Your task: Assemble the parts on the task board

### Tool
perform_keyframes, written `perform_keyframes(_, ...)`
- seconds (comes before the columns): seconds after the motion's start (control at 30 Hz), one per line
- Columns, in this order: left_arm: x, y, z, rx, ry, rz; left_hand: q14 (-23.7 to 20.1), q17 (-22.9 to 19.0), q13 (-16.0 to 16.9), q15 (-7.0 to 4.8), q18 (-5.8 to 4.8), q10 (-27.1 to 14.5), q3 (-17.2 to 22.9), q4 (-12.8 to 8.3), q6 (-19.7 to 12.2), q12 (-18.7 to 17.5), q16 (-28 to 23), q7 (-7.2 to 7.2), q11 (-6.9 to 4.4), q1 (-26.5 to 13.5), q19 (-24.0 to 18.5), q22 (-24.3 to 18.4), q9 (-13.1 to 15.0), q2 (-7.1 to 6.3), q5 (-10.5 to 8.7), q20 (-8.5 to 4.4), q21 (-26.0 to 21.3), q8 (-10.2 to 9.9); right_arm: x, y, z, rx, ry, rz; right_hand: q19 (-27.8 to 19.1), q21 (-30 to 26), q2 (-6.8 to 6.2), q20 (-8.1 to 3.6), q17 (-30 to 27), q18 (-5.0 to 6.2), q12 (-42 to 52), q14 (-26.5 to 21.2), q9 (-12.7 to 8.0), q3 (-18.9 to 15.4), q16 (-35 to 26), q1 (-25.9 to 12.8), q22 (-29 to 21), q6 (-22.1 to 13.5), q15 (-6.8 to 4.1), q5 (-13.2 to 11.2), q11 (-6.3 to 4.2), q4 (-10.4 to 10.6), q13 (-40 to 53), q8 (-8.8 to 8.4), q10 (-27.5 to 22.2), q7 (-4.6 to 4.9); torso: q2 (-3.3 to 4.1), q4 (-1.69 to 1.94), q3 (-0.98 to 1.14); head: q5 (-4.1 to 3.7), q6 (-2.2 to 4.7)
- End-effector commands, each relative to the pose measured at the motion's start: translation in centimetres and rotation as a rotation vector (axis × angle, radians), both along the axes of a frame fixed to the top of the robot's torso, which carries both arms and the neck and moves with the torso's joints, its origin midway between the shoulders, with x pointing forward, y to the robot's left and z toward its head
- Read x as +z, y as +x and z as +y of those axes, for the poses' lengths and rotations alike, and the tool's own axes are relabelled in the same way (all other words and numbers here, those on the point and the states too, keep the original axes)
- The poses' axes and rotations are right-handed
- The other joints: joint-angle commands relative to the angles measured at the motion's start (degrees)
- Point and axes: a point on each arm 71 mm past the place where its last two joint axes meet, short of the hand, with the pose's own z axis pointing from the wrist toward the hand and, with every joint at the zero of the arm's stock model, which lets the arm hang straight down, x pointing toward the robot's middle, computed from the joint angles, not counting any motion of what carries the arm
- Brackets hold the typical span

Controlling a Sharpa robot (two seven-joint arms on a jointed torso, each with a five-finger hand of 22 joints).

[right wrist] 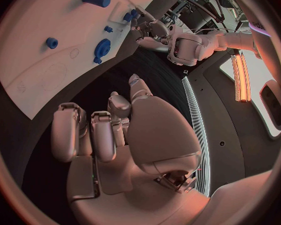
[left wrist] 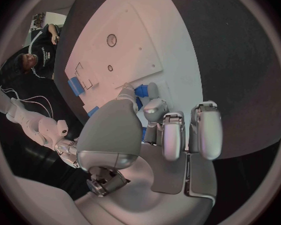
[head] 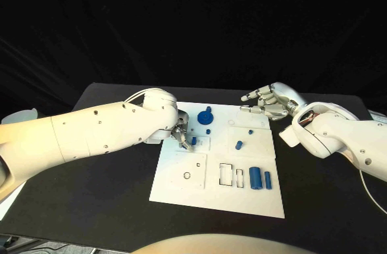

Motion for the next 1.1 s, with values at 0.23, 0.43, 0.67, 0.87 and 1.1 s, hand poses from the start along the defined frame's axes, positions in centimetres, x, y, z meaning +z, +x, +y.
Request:
perform_keyframes(0.23,-0.37,0.31,0.02,0.012,0.081,0.031,5.9,15.1,0.0,-0.36,-1.08,0.3,-0.8,0.4,0.3,0.4,0.2,-0.03,-0.07,-1.7,5.4,13.5,0.1,1.06,0.01,-0.33,0.6,0.4,-0.03,-0.08,0.16,0.017,-0.006,0.0,-0.3,-0.3,0.36,-0.18,9.1,0.89,0.1,4.5,0.0,-0.5,-0.4,-0.4,0.0,0.3,-0.5,0.2,-0.13,0.0,-0.1,-0.21,-0.4,-0.02,0.03,-0.05,-0.01,-0.17,-0.09)
perform_keyframes(0.43,-0.52,0.45,-0.25,0.007,0.093,0.039,5.9,15.1,0.0,-0.36,-1.09,0.3,-1.7,0.4,0.2,0.4,0.2,-0.03,-0.06,-2.9,5.4,13.5,0.1,0.73,-0.1,-0.34,0.7,0.5,-0.04,-0.08,0.17,0.017,-0.006,0.0,-0.3,-0.3,0.36,-0.18,9.1,0.89,0.1,4.5,0.0,-0.5,-0.4,-0.4,0.0,0.3,-0.5,0.2,-0.13,0.0,-0.1,-0.21,-0.4,-0.02,0.01,-0.01,0.02,-0.2,-0.1)
perform_keyframes(0.67,-0.62,0.58,-0.42,0.007,0.102,0.04,5.9,15.1,0.1,-0.39,-1.11,0.2,-2.8,0.4,0.2,0.4,0.2,-0.07,-0.1,-4.6,5.4,13.6,0.2,1.4,-0.22,-0.37,0.8,0.6,-0.04,-0.09,0.17,0.018,-0.006,0.0,-0.3,-0.3,0.36,-0.18,9.1,0.89,0.2,4.5,0.0,-0.5,-0.4,-0.4,0.0,0.3,-0.5,0.2,-0.12,0.0,0.0,-0.21,-0.3,-0.02,-0.03,0.01,0.01,-0.33,-0.06)
perform_keyframes(0.87,-0.68,0.63,-0.43,0.004,0.111,0.045,5.9,15.1,0.1,-0.4,-1.12,0.2,-2.8,0.4,0.2,0.4,0.2,-0.08,-0.11,-4.7,5.4,13.6,0.2,1.78,-0.22,-0.38,0.9,0.6,-0.04,-0.09,0.17,0.018,-0.006,0.0,-0.3,-0.3,0.36,-0.18,9.1,0.89,0.2,4.5,0.0,-0.5,-0.4,-0.4,0.0,0.3,-0.5,0.2,-0.12,0.0,0.0,-0.21,-0.3,-0.02,-0.05,0.03,0.04,-0.36,-0.07)
perform_keyframes(1.1,-0.73,0.69,-0.4,0.003,0.121,0.049,5.9,15.1,0.1,-0.41,-1.12,0.2,-2.7,0.3,0.1,0.4,0.2,-0.09,-0.12,-4.4,5.4,13.6,0.2,2.5,-0.17,-0.4,0.9,0.6,-0.04,-0.09,0.18,0.018,-0.006,0.001,-0.3,-0.3,0.36,-0.18,9.1,0.89,0.2,4.5,0.0,-0.5,-0.4,-0.4,0.0,0.3,-0.5,0.2,-0.12,0.0,0.0,-0.21,-0.3,-0.02,-0.03,0.06,-0.01,-0.35,-0.03)
